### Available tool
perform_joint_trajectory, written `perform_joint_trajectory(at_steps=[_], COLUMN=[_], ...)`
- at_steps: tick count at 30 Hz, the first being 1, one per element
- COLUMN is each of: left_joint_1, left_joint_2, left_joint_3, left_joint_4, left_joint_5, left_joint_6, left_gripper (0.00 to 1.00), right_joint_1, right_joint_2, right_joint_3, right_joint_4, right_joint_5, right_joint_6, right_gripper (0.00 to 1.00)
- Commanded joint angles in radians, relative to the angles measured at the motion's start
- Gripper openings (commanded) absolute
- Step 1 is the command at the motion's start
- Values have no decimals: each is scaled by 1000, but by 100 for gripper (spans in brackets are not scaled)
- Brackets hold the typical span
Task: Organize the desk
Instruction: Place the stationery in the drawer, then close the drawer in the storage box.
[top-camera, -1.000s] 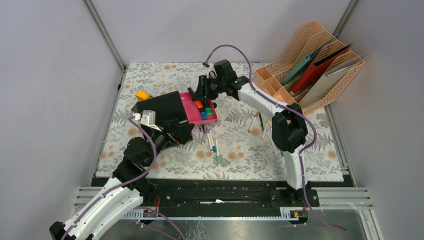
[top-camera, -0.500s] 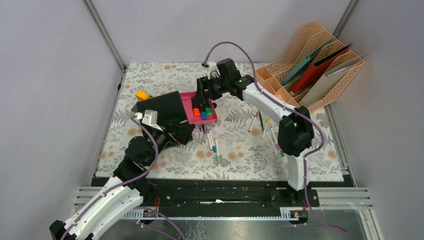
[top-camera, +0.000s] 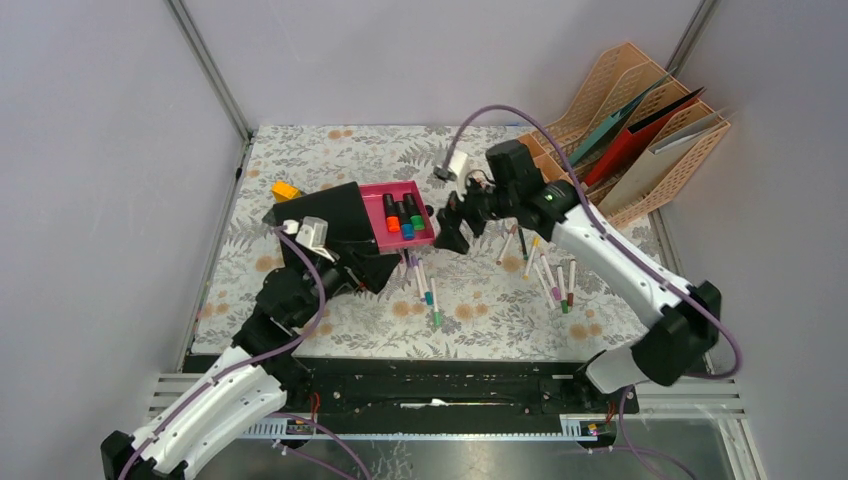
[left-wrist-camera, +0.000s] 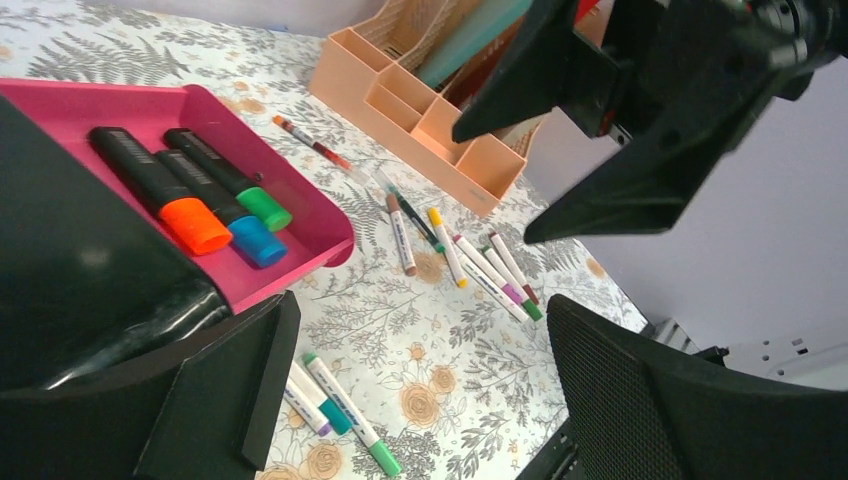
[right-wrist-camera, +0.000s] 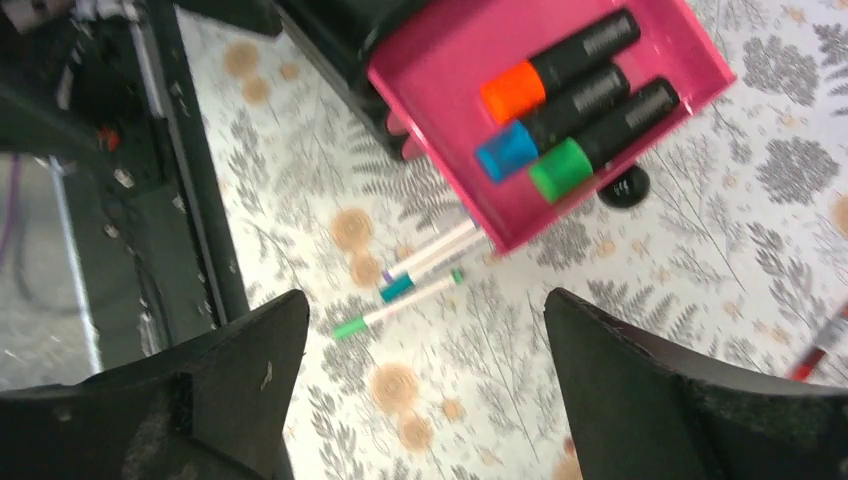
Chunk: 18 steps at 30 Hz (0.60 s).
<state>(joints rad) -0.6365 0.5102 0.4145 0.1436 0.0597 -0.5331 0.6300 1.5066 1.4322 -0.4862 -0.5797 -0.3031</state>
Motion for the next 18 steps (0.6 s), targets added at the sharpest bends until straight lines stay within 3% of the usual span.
perform_joint_trajectory(at_steps=[1, 6, 10, 18], left_joint_1=[4, 5, 4, 3], left_joint_2=[50, 129, 212, 418], left_joint_3=[18, 24, 47, 153], left_joint_4=[119, 208, 262, 304], left_joint_5=[104, 158, 191, 253], left_joint_6=[-15, -41, -66, -97], left_gripper=[99, 99, 99, 99], right_joint_1=[-10, -132, -248, -295], right_joint_2=[-159, -350, -403, -413], right_joint_3=[-126, -300, -401, -456], right_joint_4=[-36, 68, 151, 199], right_joint_5=[106, 33, -30, 141], right_joint_6=[-179, -177, -122, -122], right_gripper=[96, 99, 98, 100])
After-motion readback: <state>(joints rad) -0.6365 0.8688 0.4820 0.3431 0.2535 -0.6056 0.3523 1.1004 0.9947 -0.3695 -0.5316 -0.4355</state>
